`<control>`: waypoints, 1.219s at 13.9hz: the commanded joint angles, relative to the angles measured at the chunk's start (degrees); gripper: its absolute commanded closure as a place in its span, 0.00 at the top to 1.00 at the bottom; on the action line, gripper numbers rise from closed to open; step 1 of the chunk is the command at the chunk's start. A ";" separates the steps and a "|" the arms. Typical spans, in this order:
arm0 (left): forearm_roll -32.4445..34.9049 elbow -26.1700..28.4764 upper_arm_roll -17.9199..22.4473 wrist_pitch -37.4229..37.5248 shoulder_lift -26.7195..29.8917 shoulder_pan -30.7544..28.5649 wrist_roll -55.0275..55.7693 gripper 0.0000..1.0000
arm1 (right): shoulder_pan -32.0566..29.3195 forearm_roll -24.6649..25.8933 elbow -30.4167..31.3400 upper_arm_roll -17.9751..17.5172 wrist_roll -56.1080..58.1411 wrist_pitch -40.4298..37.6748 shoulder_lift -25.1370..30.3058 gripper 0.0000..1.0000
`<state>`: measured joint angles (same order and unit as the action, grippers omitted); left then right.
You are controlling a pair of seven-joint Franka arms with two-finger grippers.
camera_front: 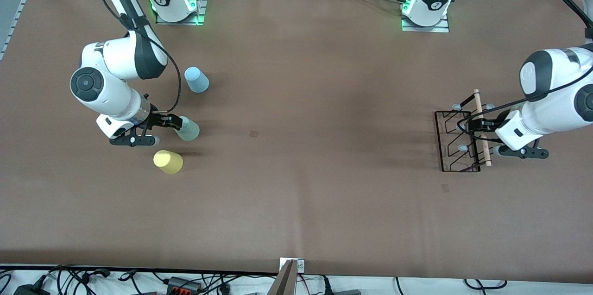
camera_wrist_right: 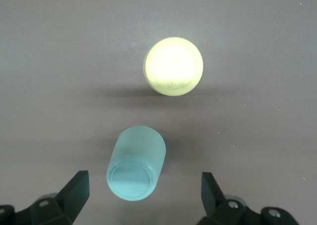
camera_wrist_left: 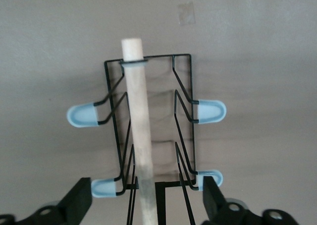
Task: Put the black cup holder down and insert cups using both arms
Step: 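Grasp the teal cup with the right gripper while the left gripper grasps the rack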
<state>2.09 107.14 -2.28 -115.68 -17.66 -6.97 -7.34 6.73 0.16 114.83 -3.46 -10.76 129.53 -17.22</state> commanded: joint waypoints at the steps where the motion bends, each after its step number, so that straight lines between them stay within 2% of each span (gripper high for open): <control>1: -0.07 2.72 -0.36 -1.04 2.46 -0.41 -0.57 0.72 | 0.04 -0.51 1.79 0.03 -0.58 2.29 -0.18 1.00; 2: -0.07 2.72 -0.36 -0.95 2.55 -0.41 -0.57 0.56 | 0.13 -0.51 3.80 0.03 -0.58 4.31 0.25 1.00; 3: -0.07 2.72 -0.36 -0.95 2.37 -0.41 -0.57 0.47 | 0.13 -0.51 5.65 0.03 -0.67 6.59 0.26 1.00; 5: -0.07 2.72 -0.36 -1.04 1.67 -0.50 -0.57 0.35 | 0.48 -0.60 7.33 0.03 -2.23 9.06 0.26 1.00; 7: -0.07 2.64 -0.36 -1.04 1.23 -0.50 -0.57 0.29 | 1.18 -0.51 8.03 -0.06 -3.66 10.03 0.08 1.00; 8: -0.16 2.63 -0.36 -1.04 1.05 -0.50 -0.57 0.22 | 1.36 -0.51 8.56 -0.06 -3.66 10.74 0.08 1.00; 10: -0.07 2.11 -0.36 -0.52 1.14 -0.41 -0.92 0.01 | 1.44 -0.51 10.05 -0.06 -3.66 13.28 -0.27 1.00; 12: -0.16 0.10 -0.45 1.58 1.31 -0.41 -1.37 0.01 | 1.45 -0.51 11.02 -0.06 -3.66 15.83 -0.88 1.00; 14: -0.68 -4.72 -0.71 8.32 1.58 0.37 -0.93 0.01 | 1.45 -0.51 11.11 -0.06 -3.74 16.02 -1.15 1.00; 15: -1.03 -8.05 -1.49 13.32 1.58 1.16 -0.93 0.01 | 1.53 -0.51 11.11 -0.06 -3.74 16.02 -1.32 1.00; 17: -4.18 -12.82 -5.61 21.16 1.58 1.52 0.64 0.01 | 2.67 -0.51 11.03 -0.06 -5.06 16.02 -1.85 1.00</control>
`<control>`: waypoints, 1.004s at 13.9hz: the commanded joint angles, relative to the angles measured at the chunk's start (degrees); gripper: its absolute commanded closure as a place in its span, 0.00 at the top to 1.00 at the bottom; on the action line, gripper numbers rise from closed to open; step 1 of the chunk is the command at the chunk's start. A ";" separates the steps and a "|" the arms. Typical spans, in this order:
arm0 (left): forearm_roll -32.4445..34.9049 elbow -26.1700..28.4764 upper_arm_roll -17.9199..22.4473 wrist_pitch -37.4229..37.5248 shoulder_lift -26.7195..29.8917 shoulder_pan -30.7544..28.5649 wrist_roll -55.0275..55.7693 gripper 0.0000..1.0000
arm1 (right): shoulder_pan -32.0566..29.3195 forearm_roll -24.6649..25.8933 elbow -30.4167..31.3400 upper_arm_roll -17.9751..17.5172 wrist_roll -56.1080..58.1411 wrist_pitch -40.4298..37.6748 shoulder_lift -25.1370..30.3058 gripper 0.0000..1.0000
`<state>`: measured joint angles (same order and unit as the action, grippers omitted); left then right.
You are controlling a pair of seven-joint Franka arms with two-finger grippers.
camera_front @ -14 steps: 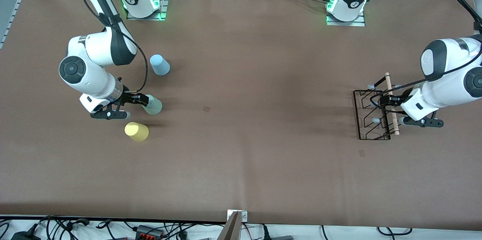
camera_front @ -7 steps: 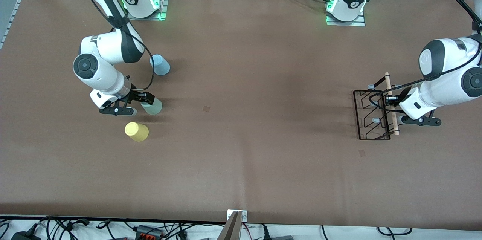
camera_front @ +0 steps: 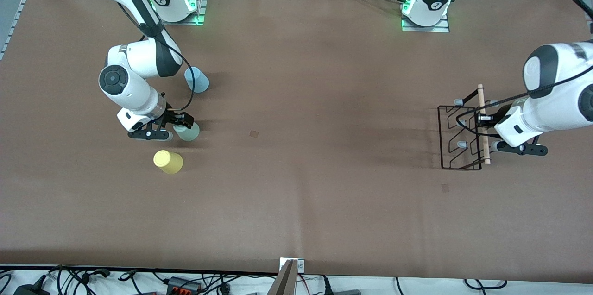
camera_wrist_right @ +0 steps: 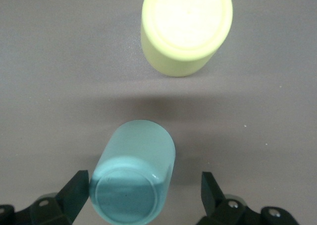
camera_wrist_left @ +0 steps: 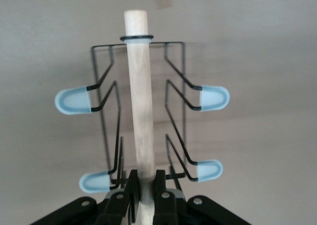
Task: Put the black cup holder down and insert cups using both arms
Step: 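Grasp the teal cup with the right gripper while the left gripper grasps the rack, then carry the rack to mid-table with the left gripper while the right gripper lifts the cup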
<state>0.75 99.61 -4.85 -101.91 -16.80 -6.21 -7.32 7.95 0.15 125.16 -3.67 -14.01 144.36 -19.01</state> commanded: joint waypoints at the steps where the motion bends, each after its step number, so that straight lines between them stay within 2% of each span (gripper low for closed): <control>1: -5.56 -6.00 -4.54 8.82 0.72 0.76 3.51 0.01 | 1.62 -0.50 0.61 0.15 -1.90 1.19 -0.15 1.00; 3: -8.48 -6.44 -8.40 8.75 0.72 0.85 8.10 0.01 | 1.63 -0.50 0.52 0.15 -1.90 1.19 -0.33 1.00; 5: -8.57 -7.76 -14.20 7.79 0.02 2.77 11.34 0.04 | 1.63 -0.50 0.52 0.15 -1.90 1.19 -0.50 1.00; 7: -8.66 -7.68 -14.92 3.58 -1.47 7.24 20.90 0.06 | 1.63 -0.50 0.52 0.15 -1.55 1.10 -0.59 0.99; 9: -7.87 -7.68 -14.75 -0.19 -3.22 13.74 29.35 0.06 | 1.63 -0.50 0.52 0.15 -1.28 0.93 -0.59 0.71; 12: -7.17 -7.68 -14.66 -4.34 -6.56 19.99 34.21 0.06 | 1.54 -0.50 0.52 0.15 -0.93 0.58 -0.16 0.21; 13: -7.17 -7.50 -14.49 -5.65 -7.36 21.57 34.56 0.06 | 1.54 -0.42 0.35 0.15 -0.49 0.58 0.11 0.11; 14: -7.08 -7.07 -14.49 -6.97 -7.63 22.89 35.61 0.06 | 1.45 -0.24 0.17 0.24 -0.05 0.58 0.55 0.07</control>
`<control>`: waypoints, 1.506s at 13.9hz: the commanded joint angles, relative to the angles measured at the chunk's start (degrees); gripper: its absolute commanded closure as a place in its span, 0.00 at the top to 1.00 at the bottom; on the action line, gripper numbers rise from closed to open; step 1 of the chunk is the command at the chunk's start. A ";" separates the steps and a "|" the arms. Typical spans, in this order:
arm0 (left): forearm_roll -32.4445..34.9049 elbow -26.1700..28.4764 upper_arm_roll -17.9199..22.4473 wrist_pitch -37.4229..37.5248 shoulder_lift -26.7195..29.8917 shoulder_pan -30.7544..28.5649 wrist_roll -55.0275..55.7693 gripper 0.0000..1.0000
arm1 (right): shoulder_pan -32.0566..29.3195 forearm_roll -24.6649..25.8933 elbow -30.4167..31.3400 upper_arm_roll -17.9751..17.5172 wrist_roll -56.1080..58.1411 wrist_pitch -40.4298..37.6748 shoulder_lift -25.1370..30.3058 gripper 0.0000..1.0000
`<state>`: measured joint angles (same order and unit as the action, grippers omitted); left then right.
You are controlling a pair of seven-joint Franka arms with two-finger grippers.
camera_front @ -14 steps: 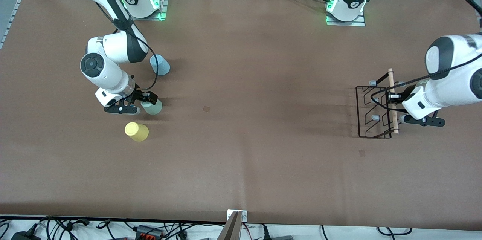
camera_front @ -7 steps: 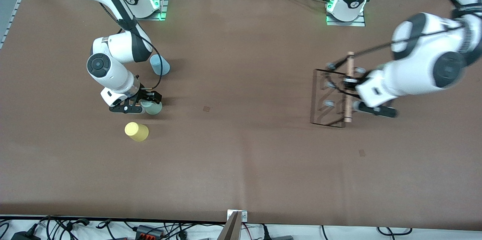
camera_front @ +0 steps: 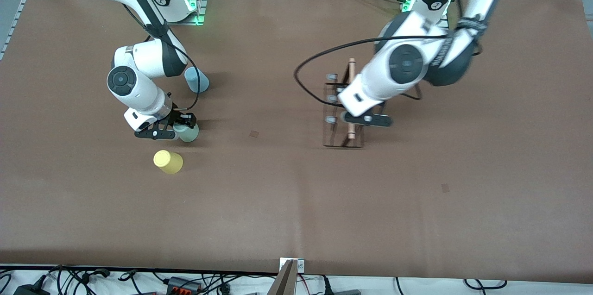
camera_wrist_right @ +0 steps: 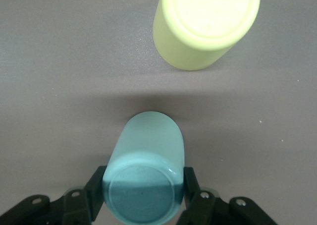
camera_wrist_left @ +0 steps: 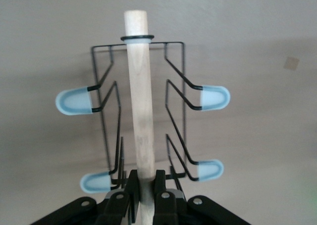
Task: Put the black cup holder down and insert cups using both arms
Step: 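Carry the rack to mid-table with the left gripper while the right gripper lifts the cup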
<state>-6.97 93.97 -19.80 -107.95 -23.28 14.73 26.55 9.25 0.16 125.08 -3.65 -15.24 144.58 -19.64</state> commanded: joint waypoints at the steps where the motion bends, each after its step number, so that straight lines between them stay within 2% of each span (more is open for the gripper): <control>1: 1.60 -1.42 0.46 -1.64 -1.67 3.18 2.97 0.06 | 0.15 -0.25 0.08 0.23 1.69 0.00 1.71 0.05; 4: 5.21 -1.51 0.28 -1.91 -2.73 6.88 9.12 0.06 | -0.02 -0.16 -1.41 0.49 3.80 -5.25 4.60 0.04; 6: 5.39 -1.51 0.28 -2.00 -2.91 7.50 9.40 0.06 | -1.25 -0.07 -2.47 0.84 6.78 -9.91 6.45 0.04; 10: 5.48 -1.16 0.28 -4.71 -4.04 8.29 9.40 0.06 | -3.79 -0.07 -2.91 0.75 11.97 -11.33 9.44 0.04; 12: 5.39 -1.60 0.28 -7.26 -5.27 9.08 10.27 0.06 | -4.68 0.02 -4.13 0.75 14.69 -15.36 11.63 0.04; 13: 5.39 -1.60 0.28 -7.71 -5.54 9.08 10.28 0.14 | -5.20 0.02 -5.28 0.75 15.40 -18.43 12.69 0.04; 14: 5.48 -1.60 0.28 -7.80 -5.63 9.08 10.28 0.62 | -5.38 -0.07 -6.85 0.67 15.93 -22.72 13.74 0.04; 15: 5.48 -1.60 0.37 -7.80 -5.63 8.91 9.75 1.00 | -5.47 -0.07 -7.83 0.40 15.85 -27.37 15.15 0.05; 18: 5.48 -1.69 0.63 -5.35 -3.01 8.03 9.66 1.00 | -4.34 -0.60 -8.53 0.05 14.37 -33.38 18.58 0.03; 21: 7.83 -3.35 0.90 2.72 2.96 4.88 8.62 1.00 | -2.32 -0.77 -11.26 -4.86 2.80 -39.28 18.94 0.02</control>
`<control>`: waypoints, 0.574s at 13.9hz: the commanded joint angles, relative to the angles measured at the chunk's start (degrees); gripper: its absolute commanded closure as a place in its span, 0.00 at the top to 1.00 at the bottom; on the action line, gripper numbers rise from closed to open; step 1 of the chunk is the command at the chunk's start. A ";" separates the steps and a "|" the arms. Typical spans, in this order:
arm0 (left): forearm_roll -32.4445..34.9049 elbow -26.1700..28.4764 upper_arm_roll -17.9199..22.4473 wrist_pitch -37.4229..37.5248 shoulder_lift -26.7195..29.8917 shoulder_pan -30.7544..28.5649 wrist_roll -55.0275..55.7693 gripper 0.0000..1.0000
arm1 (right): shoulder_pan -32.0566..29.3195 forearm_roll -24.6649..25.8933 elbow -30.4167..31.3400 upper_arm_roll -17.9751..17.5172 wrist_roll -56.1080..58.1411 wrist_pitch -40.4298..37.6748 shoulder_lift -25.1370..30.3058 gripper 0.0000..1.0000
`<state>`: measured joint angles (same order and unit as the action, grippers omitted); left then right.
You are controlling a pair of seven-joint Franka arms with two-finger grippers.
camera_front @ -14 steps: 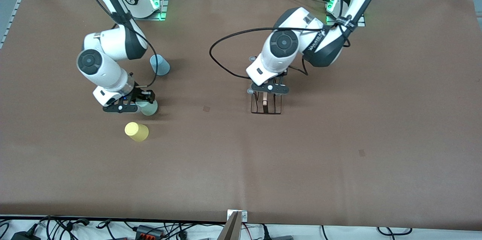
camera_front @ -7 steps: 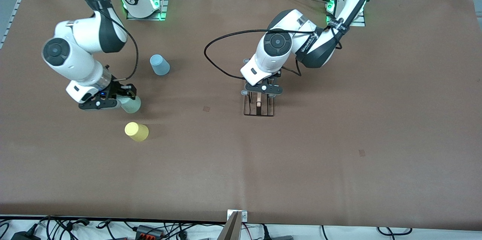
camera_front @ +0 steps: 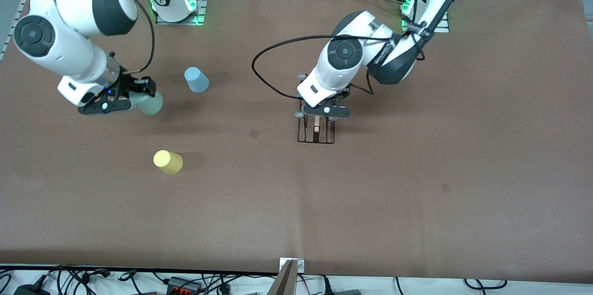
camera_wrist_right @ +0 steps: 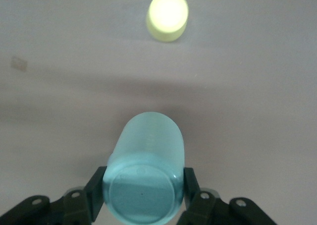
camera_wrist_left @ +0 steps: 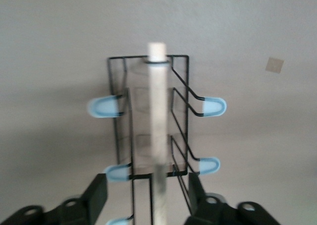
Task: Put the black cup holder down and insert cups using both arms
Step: 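Carry the rack to mid-table with the left gripper while the right gripper lifts the cup, then lower the teal cup onto a rack peg while the left gripper withdraws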
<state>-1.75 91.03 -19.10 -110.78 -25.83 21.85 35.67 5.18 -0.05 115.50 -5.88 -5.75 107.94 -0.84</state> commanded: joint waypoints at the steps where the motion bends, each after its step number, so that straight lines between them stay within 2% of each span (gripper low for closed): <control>1: 4.81 -1.81 -0.14 8.79 7.09 -3.73 -2.17 1.00 | 3.68 -0.83 -2.38 -4.04 -12.91 -2.64 0.05 0.02; 4: 9.30 -8.39 0.12 19.86 7.64 -8.38 -9.62 1.00 | 8.25 -6.09 -3.61 -7.12 -26.46 0.33 -0.82 0.02; 6: 9.66 -11.21 0.12 23.84 7.72 -13.90 -17.87 1.00 | 11.33 -6.37 -6.67 -9.05 -36.39 2.10 -3.36 0.02; 8: 9.66 -11.76 0.03 26.04 9.30 -19.45 -23.69 1.00 | 13.88 -6.20 -11.15 -11.86 -46.76 4.03 -6.96 0.02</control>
<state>7.02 80.91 -18.56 -87.26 -16.95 6.94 17.77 17.30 -5.76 110.07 -15.96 -44.23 111.26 -3.25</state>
